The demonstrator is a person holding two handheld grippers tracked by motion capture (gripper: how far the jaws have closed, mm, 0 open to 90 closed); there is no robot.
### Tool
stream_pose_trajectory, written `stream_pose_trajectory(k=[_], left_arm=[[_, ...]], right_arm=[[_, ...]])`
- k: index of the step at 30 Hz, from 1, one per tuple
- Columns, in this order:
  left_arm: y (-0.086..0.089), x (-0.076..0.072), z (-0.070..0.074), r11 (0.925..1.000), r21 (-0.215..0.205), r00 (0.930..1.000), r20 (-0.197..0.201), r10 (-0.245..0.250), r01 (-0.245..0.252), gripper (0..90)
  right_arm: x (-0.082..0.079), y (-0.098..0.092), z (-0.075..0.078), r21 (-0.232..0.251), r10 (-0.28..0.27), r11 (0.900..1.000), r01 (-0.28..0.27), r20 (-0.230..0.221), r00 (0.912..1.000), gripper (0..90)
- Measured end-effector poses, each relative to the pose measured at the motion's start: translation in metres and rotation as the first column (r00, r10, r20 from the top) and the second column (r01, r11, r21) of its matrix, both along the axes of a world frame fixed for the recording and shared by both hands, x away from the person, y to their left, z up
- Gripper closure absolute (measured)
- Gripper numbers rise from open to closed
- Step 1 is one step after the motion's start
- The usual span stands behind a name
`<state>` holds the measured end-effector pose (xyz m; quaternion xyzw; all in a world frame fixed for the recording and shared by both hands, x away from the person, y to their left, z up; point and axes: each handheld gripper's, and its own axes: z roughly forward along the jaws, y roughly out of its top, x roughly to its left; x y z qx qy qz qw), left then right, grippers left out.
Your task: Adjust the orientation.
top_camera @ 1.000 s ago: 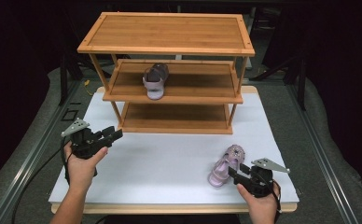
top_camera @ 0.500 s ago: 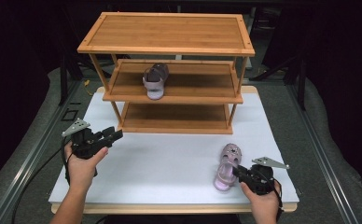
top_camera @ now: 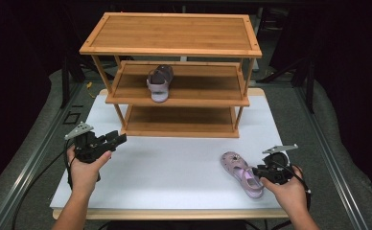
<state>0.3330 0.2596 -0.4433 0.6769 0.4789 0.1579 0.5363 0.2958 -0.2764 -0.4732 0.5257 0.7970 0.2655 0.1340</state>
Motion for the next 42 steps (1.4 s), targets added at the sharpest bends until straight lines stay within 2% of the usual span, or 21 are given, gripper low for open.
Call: stream_pose_trajectory(k=[3, 6, 8, 11, 14, 15, 16, 17, 18, 20, 23, 24, 25, 26, 27, 30, 31, 35, 36, 38, 42], left_arm=[[0.000, 0.000, -0.001, 1.0000, 0.001, 1.0000, -0.002, 0.000, 0.000, 53.6], [0.001, 0.000, 0.000, 1.0000, 0.001, 1.0000, -0.004, 0.000, 0.000, 53.4], [0.001, 0.000, 0.000, 1.0000, 0.000, 1.0000, -0.005, 0.001, -0.001, 53.4], [0.002, 0.001, -0.001, 1.0000, -0.002, 1.0000, -0.006, 0.002, -0.002, 53.3], [0.003, 0.001, -0.001, 1.0000, -0.002, 1.0000, -0.009, 0.003, -0.003, 53.2], [0.003, 0.001, -0.001, 1.0000, -0.001, 0.9999, -0.011, 0.003, -0.003, 53.2], [0.003, 0.001, -0.002, 1.0000, -0.001, 0.9999, -0.013, 0.004, -0.004, 53.2], [0.003, 0.002, -0.002, 1.0000, -0.002, 0.9999, -0.015, 0.003, -0.003, 53.3], [0.003, 0.002, -0.002, 1.0000, -0.002, 0.9999, -0.016, 0.002, -0.002, 53.2], [0.002, 0.002, -0.003, 1.0000, 0.000, 0.9999, -0.017, 0.001, -0.001, 53.2], [0.002, 0.002, -0.003, 1.0000, 0.001, 0.9998, -0.019, 0.000, 0.000, 53.2], [0.002, 0.002, -0.003, 1.0000, 0.001, 0.9998, -0.018, 0.000, 0.000, 53.2], [0.002, 0.002, -0.003, 1.0000, 0.002, 0.9998, -0.019, 0.000, 0.000, 53.2], [0.002, 0.003, -0.003, 1.0000, 0.002, 0.9998, -0.020, 0.000, 0.000, 53.2], [0.002, 0.003, -0.003, 1.0000, 0.002, 0.9998, -0.020, 0.000, 0.000, 53.2], [0.003, 0.003, -0.004, 1.0000, 0.003, 0.9997, -0.024, 0.002, -0.002, 53.2], [0.003, 0.003, -0.004, 1.0000, 0.002, 0.9997, -0.024, 0.003, -0.003, 53.2], [0.003, 0.003, -0.004, 1.0000, 0.001, 0.9997, -0.023, 0.005, -0.005, 53.2], [0.003, 0.003, -0.004, 1.0000, 0.001, 0.9998, -0.021, 0.005, -0.005, 53.2], [0.003, 0.003, -0.004, 1.0000, 0.003, 0.9997, -0.023, 0.006, -0.006, 53.2], [0.004, 0.004, -0.005, 1.0000, 0.003, 0.9997, -0.025, 0.007, -0.006, 53.2]], right_arm=[[0.009, 0.006, 0.007, -0.066, 0.036, 0.997, -0.041, -0.079, 0.9962, 66.0], [0.018, 0.011, 0.014, -0.153, 0.080, 0.983, -0.101, -0.136, 0.9875, 69.7], [0.024, 0.014, 0.015, -0.178, 0.117, 0.972, -0.151, -0.186, 0.9756, 72.1], [0.034, 0.017, 0.012, -0.217, 0.136, 0.956, -0.197, -0.268, 0.9539, 71.4], [0.041, 0.019, 0.005, -0.222, 0.150, 0.948, -0.228, -0.322, 0.9349, 72.7], [0.042, 0.020, 0.004, -0.252, 0.143, 0.939, -0.233, -0.329, 0.9333, 74.1], [0.044, 0.020, 0.003, -0.245, 0.149, 0.939, -0.240, -0.339, 0.9289, 75.6], [0.046, 0.021, 0.003, -0.273, 0.140, 0.930, -0.245, -0.355, 0.9246, 76.8], [0.047, 0.022, 0.002, -0.267, 0.139, 0.932, -0.246, -0.362, 0.9216, 76.6], [0.051, 0.022, 0.001, -0.261, 0.146, 0.929, -0.263, -0.394, 0.9075, 75.7], [0.055, 0.022, -0.004, -0.246, 0.153, 0.929, -0.276, -0.424, 0.8925, 77.1], [0.055, 0.022, -0.005, -0.245, 0.153, 0.929, -0.277, -0.427, 0.8913, 78.3], [0.056, 0.023, -0.005, -0.279, 0.140, 0.920, -0.274, -0.421, 0.8963, 79.2], [0.056, 0.023, -0.006, -0.280, 0.142, 0.920, -0.276, -0.418, 0.8975, 79.8], [0.056, 0.023, -0.006, -0.266, 0.145, 0.924, -0.275, -0.420, 0.8956, 80.2], [0.056, 0.022, -0.006, -0.261, 0.145, 0.926, -0.273, -0.421, 0.8952, 80.8], [0.056, 0.022, -0.004, -0.267, 0.142, 0.922, -0.282, -0.444, 0.8848, 81.0], [0.056, 0.023, -0.004, -0.272, 0.137, 0.922, -0.276, -0.438, 0.8886, 81.5], [0.055, 0.022, -0.006, -0.264, 0.134, 0.929, -0.261, -0.416, 0.8994, 81.7], [0.055, 0.022, -0.006, -0.257, 0.131, 0.932, -0.255, -0.416, 0.8999, 81.9], [0.053, 0.023, -0.005, -0.260, 0.127, 0.933, -0.250, -0.411, 0.9028, 82.5]])
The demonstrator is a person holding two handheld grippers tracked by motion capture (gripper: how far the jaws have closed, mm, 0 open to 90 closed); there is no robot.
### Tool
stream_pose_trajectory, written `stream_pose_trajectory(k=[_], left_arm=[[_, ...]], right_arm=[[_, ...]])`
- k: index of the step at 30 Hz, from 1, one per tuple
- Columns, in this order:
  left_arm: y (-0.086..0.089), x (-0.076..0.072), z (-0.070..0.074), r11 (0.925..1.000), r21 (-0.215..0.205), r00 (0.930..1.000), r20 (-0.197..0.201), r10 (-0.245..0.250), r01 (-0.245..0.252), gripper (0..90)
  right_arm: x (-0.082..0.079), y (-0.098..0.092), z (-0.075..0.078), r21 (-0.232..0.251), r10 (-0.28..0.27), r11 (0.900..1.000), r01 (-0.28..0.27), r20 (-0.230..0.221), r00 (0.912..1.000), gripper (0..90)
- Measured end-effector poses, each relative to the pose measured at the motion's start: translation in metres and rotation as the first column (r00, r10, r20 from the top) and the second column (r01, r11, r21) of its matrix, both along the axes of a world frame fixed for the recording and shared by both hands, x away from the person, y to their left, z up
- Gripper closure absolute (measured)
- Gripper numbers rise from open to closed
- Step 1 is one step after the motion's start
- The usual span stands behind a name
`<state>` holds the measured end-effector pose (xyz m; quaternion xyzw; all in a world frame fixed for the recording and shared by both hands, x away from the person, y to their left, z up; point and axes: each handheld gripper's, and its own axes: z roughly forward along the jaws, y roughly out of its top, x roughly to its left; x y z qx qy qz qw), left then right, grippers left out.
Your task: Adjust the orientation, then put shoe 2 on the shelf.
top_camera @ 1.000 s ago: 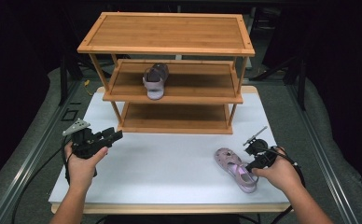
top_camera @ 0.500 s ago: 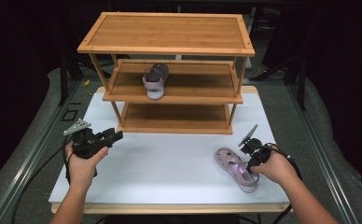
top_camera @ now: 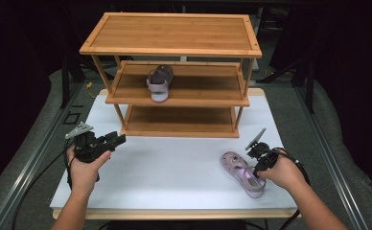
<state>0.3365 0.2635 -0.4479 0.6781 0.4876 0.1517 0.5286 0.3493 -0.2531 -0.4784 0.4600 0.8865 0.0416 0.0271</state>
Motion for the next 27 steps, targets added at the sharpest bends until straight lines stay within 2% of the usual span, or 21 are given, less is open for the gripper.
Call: stream_pose_trajectory(k=[4, 8, 9, 10, 13, 15, 18, 19, 20, 22, 23, 24, 25, 26, 27], left_arm=[[0.001, 0.000, 0.000, 1.0000, -0.001, 1.0000, -0.002, 0.002, -0.002, 53.2], [0.002, 0.001, 0.000, 1.0000, -0.001, 1.0000, -0.004, 0.004, -0.004, 53.2], [0.002, 0.000, 0.000, 1.0000, -0.002, 1.0000, -0.005, 0.004, -0.004, 53.2], [0.002, 0.000, 0.000, 1.0000, -0.003, 1.0000, -0.006, 0.005, -0.005, 53.2], [0.003, 0.001, -0.001, 1.0000, -0.004, 1.0000, -0.006, 0.006, -0.006, 53.2], [0.003, 0.001, -0.001, 1.0000, -0.007, 0.9999, -0.008, 0.007, -0.007, 53.2], [0.003, 0.001, -0.002, 0.9999, -0.010, 0.9999, -0.012, 0.007, -0.007, 53.1], [0.003, 0.002, -0.003, 0.9999, -0.012, 0.9999, -0.013, 0.006, -0.006, 53.2], [0.003, 0.002, -0.003, 0.9999, -0.014, 0.9998, -0.016, 0.007, -0.007, 53.2], [0.003, 0.002, -0.003, 0.9999, -0.014, 0.9998, -0.018, 0.007, -0.007, 53.2], [0.003, 0.002, -0.004, 0.9999, -0.016, 0.9998, -0.018, 0.007, -0.007, 53.2], [0.003, 0.002, -0.004, 0.9999, -0.016, 0.9998, -0.019, 0.006, -0.007, 53.1], [0.003, 0.002, -0.004, 0.9999, -0.015, 0.9998, -0.019, 0.007, -0.007, 53.2], [0.003, 0.002, -0.004, 0.9999, -0.015, 0.9998, -0.018, 0.007, -0.008, 53.2], [0.003, 0.002, -0.004, 0.9999, -0.015, 0.9998, -0.017, 0.008, -0.008, 53.1]], right_arm=[[-0.003, 0.001, 0.001, 0.013, -0.009, 1.000, 0.009, 0.008, 0.9999, 82.8], [-0.007, 0.000, 0.004, 0.056, -0.025, 0.998, 0.023, 0.037, 0.9990, 83.0], [-0.008, 0.000, 0.005, 0.040, -0.028, 0.999, 0.026, 0.054, 0.9981, 83.1], [-0.010, -0.001, 0.004, 0.074, -0.042, 0.997, 0.038, 0.062, 0.9972, 83.2], [-0.013, -0.003, 0.003, 0.132, -0.061, 0.990, 0.051, 0.074, 0.9954, 83.3], [-0.016, -0.004, 0.002, 0.159, -0.075, 0.986, 0.057, 0.110, 0.9910, 83.3], [-0.023, -0.006, 0.005, 0.244, -0.110, 0.967, 0.069, 0.159, 0.9811, 83.4], [-0.025, -0.006, 0.006, 0.273, -0.121, 0.960, 0.067, 0.186, 0.9750, 83.4], [-0.029, -0.006, 0.008, 0.285, -0.142, 0.956, 0.074, 0.225, 0.9638, 83.4], [-0.036, -0.004, 0.011, 0.362, -0.190, 0.929, 0.081, 0.277, 0.9418, 83.4], [-0.038, -0.004, 0.012, 0.382, -0.204, 0.921, 0.077, 0.304, 0.9304, 83.4], [-0.042, -0.003, 0.013, 0.412, -0.237, 0.907, 0.082, 0.342, 0.9092, 83.4], [-0.046, -0.003, 0.013, 0.457, -0.269, 0.887, 0.074, 0.380, 0.8848, 83.3], [-0.048, -0.003, 0.014, 0.475, -0.288, 0.877, 0.072, 0.398, 0.8710, 83.3], [-0.052, -0.002, 0.014, 0.505, -0.311, 0.861, 0.065, 0.420, 0.8527, 83.3]])
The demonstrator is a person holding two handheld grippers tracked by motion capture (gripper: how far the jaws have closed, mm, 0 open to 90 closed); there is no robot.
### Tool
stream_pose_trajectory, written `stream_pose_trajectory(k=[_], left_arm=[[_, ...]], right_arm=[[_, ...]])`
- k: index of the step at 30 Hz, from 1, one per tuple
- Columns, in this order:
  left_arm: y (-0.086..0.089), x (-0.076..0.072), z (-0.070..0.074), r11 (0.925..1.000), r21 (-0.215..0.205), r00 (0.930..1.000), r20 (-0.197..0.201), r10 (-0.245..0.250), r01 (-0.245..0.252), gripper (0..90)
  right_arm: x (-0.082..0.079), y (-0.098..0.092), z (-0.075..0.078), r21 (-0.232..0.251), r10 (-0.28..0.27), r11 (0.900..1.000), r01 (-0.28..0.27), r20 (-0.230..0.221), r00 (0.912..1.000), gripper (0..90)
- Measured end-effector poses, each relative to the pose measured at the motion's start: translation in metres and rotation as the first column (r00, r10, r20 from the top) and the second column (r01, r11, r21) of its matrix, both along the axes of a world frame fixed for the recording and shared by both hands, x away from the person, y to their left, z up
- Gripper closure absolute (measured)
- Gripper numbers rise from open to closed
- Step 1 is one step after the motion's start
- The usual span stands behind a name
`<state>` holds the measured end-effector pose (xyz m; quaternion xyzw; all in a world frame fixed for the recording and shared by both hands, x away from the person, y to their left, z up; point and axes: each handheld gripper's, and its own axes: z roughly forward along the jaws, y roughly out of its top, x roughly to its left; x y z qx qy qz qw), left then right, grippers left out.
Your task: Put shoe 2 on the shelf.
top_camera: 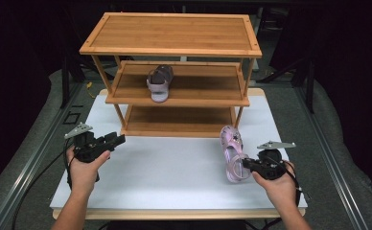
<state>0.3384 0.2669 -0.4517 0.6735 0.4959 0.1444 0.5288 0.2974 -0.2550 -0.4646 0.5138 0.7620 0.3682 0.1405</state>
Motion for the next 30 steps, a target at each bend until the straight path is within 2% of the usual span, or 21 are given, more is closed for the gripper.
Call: stream_pose_trajectory(k=[2, 5, 7, 11, 12, 14, 16, 17, 18, 20, 22, 24, 25, 26, 30], left_arm=[[0.000, 0.000, -0.001, 1.0000, -0.001, 1.0000, -0.001, 0.000, 0.000, 53.2], [0.001, 0.001, -0.002, 1.0000, 0.003, 1.0000, -0.007, -0.001, 0.001, 53.2], [0.000, 0.001, -0.003, 1.0000, 0.004, 1.0000, -0.008, 0.000, 0.000, 53.1], [0.000, 0.001, -0.003, 1.0000, 0.006, 0.9999, -0.011, -0.003, 0.003, 53.2], [0.000, 0.001, -0.003, 1.0000, 0.006, 0.9999, -0.011, -0.001, 0.002, 53.2], [0.000, 0.001, -0.003, 1.0000, 0.005, 0.9999, -0.011, 0.000, 0.000, 53.2], [0.001, 0.001, -0.004, 1.0000, 0.003, 0.9999, -0.012, 0.000, 0.000, 53.2], [0.001, 0.001, -0.004, 1.0000, 0.002, 1.0000, -0.010, 0.001, -0.001, 53.2], [0.001, 0.001, -0.004, 1.0000, 0.003, 0.9999, -0.010, 0.001, -0.001, 53.2], [0.002, 0.001, -0.003, 1.0000, 0.004, 1.0000, -0.009, 0.001, -0.001, 53.2], [0.002, 0.001, -0.003, 1.0000, 0.001, 1.0000, -0.008, 0.001, -0.001, 53.2], [0.003, 0.001, -0.002, 1.0000, -0.001, 1.0000, -0.008, 0.002, -0.002, 53.2], [0.003, 0.001, -0.002, 1.0000, -0.001, 1.0000, -0.007, 0.003, -0.003, 53.2], [0.003, 0.001, -0.002, 1.0000, -0.001, 1.0000, -0.007, 0.003, -0.003, 53.2], [0.005, 0.000, -0.002, 1.0000, -0.003, 1.0000, -0.006, 0.005, -0.005, 53.2]], right_arm=[[-0.007, 0.003, 0.000, 0.036, -0.033, 0.999, 0.030, 0.083, 0.9960, 83.3], [-0.016, 0.005, 0.001, 0.118, -0.090, 0.991, 0.069, 0.184, 0.9788, 83.3], [-0.020, 0.008, 0.002, 0.172, -0.127, 0.981, 0.087, 0.239, 0.9628, 83.3], [-0.026, 0.019, 0.003, 0.237, -0.187, 0.965, 0.109, 0.334, 0.9239, 83.3], [-0.027, 0.019, 0.004, 0.236, -0.184, 0.966, 0.106, 0.336, 0.9236, 83.3], [-0.027, 0.024, 0.005, 0.261, -0.185, 0.961, 0.095, 0.345, 0.9202, 83.3], [-0.027, 0.029, 0.006, 0.266, -0.191, 0.959, 0.096, 0.361, 0.9126, 83.4], [-0.027, 0.031, 0.007, 0.264, -0.186, 0.960, 0.092, 0.358, 0.9151, 83.3], [-0.026, 0.034, 0.008, 0.266, -0.186, 0.960, 0.090, 0.364, 0.9124, 83.3], [-0.025, 0.039, 0.013, 0.262, -0.172, 0.962, 0.077, 0.362, 0.9162, 83.4], [-0.022, 0.046, 0.019, 0.265, -0.166, 0.962, 0.066, 0.376, 0.9117, 83.4], [-0.018, 0.051, 0.026, 0.263, -0.145, 0.964, 0.045, 0.373, 0.9166, 83.3], [-0.014, 0.055, 0.032, 0.263, -0.137, 0.964, 0.036, 0.378, 0.9157, 83.4], [-0.012, 0.058, 0.035, 0.260, -0.146, 0.964, 0.044, 0.387, 0.9104, 83.4], [0.006, 0.074, 0.055, 0.237, -0.119, 0.971, 0.024, 0.394, 0.9112, 83.4]])
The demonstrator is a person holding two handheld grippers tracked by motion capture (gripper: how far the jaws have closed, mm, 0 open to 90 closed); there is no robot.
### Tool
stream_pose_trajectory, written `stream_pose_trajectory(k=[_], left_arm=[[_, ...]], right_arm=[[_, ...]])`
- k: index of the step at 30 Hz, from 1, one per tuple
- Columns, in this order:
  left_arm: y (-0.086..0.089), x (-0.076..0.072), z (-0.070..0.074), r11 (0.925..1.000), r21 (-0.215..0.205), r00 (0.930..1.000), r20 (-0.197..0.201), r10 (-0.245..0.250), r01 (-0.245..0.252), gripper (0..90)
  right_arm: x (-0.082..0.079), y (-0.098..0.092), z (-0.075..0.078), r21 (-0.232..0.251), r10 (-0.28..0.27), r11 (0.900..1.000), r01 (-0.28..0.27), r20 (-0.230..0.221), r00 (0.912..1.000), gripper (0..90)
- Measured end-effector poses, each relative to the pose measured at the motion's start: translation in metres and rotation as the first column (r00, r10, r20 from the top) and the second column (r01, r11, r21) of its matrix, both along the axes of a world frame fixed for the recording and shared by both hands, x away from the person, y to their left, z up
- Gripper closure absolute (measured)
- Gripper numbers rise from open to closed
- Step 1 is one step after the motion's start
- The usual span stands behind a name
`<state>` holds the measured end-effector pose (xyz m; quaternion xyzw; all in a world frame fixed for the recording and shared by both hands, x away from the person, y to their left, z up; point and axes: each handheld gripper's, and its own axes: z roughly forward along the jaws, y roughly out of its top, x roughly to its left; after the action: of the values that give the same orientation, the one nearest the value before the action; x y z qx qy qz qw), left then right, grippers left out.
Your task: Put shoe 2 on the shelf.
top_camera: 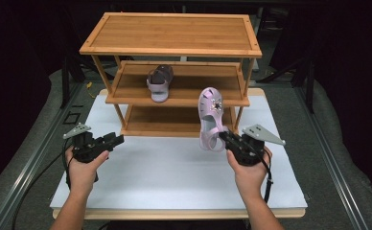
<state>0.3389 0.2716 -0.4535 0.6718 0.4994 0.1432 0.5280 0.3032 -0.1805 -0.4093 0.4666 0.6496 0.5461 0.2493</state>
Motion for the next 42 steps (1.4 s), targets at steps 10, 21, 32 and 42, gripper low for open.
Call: stream_pose_trajectory(k=[10, 21, 32, 42], left_arm=[[0.003, 0.000, 0.001, 0.9999, -0.015, 1.0000, 0.004, -0.001, 0.002, 53.2], [0.006, 0.000, 0.003, 0.9996, -0.029, 1.0000, 0.008, -0.004, 0.005, 53.2], [0.009, 0.001, 0.002, 0.9992, -0.041, 1.0000, 0.005, 0.001, 0.000, 53.2], [0.013, 0.002, 0.000, 0.9985, -0.054, 1.0000, -0.001, 0.007, -0.007, 53.2]], right_arm=[[0.059, 0.037, 0.032, -0.055, -0.024, 0.998, 0.020, -0.066, 0.9975, 83.4], [0.111, 0.070, 0.059, -0.106, -0.103, 0.990, 0.091, -0.120, 0.9874, 83.3], [0.139, 0.086, 0.069, -0.078, -0.156, 0.986, 0.144, -0.172, 0.9727, 83.3], [0.159, 0.100, 0.068, -0.138, -0.210, 0.973, 0.186, -0.190, 0.9591, 82.9]])
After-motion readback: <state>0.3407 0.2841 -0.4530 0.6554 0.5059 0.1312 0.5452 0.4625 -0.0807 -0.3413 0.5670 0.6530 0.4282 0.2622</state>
